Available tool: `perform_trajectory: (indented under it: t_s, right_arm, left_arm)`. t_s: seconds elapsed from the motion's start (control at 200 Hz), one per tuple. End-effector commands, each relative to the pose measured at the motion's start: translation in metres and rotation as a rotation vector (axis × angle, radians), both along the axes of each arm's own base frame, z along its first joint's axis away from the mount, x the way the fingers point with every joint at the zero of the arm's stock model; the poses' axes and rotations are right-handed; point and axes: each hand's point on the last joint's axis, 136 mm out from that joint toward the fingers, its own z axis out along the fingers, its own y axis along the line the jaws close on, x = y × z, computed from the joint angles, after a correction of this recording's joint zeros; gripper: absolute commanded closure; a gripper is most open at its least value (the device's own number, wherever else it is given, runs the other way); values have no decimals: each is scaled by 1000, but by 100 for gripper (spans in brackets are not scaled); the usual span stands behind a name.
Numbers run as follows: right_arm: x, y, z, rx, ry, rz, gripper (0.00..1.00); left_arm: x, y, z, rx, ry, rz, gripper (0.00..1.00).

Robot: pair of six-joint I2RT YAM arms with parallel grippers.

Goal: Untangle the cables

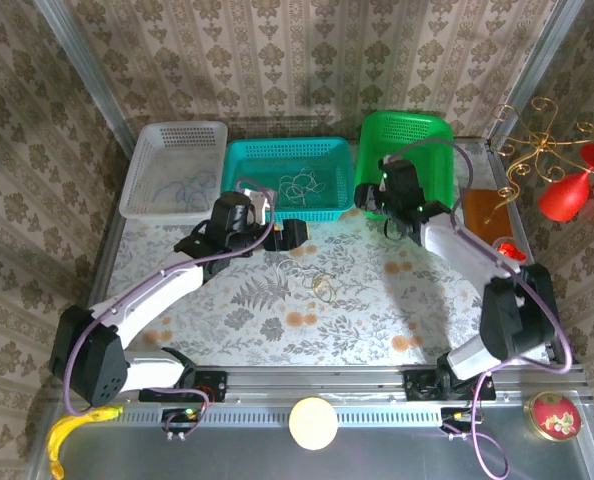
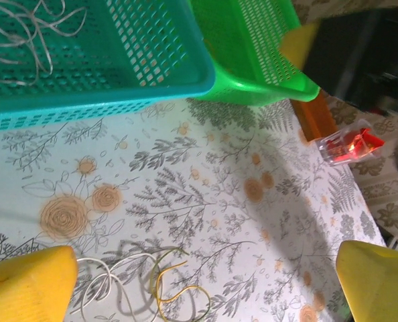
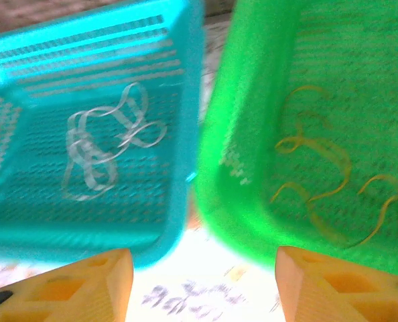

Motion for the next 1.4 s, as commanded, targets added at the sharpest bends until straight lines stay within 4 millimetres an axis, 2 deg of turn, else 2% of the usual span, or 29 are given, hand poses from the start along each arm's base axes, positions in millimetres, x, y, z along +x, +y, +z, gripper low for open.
perform_trajectory:
  t_s: [0.0, 0.03, 0.3, 0.375, 0.47, 0.69, 0.745, 0.78, 0.965, 1.105, 1.195, 1.28, 1.395]
  right_arm:
    - [-37, 23, -17, 72, 59, 73, 41]
    - [-48, 26, -12, 87, 46, 88, 41]
    - [-139, 50, -85, 46, 208, 273, 42]
    - [-158, 57, -106, 6, 246, 334, 42]
    - [-173, 66, -123, -38, 270, 394, 42]
    - [-178, 88, -138, -104, 279, 472, 43]
    - [-175, 93, -137, -118, 272, 483, 44]
    - [-175, 96, -147, -145, 293, 490, 44]
    - [-163, 106, -156, -207, 290, 498, 46]
    - [-158, 110, -165, -231, 299, 497, 52]
    - [-157, 110, -171, -239, 310, 499, 59]
    - [-158, 109, -174, -244, 318, 501, 75]
    - [-159, 107, -165, -247, 304, 502, 94]
  left_arm:
    - [4, 4, -10, 25, -9, 11, 0]
    - [3, 5, -12, 29, -7, 14, 0]
    - [3, 12, -23, 55, 7, 34, 0]
    - [3, 13, -24, 54, 7, 39, 0]
    - [4, 13, -24, 50, 8, 46, 0]
    - [4, 14, -27, 46, 17, 53, 0]
    - [4, 15, -28, 46, 21, 56, 0]
    - [4, 15, -28, 45, 21, 57, 0]
    - [4, 17, -27, 40, 20, 63, 0]
    - [3, 19, -26, 36, 18, 68, 0]
    - [3, 21, -26, 36, 18, 71, 0]
    - [2, 22, -26, 34, 20, 73, 0]
    - [2, 23, -25, 31, 17, 75, 0]
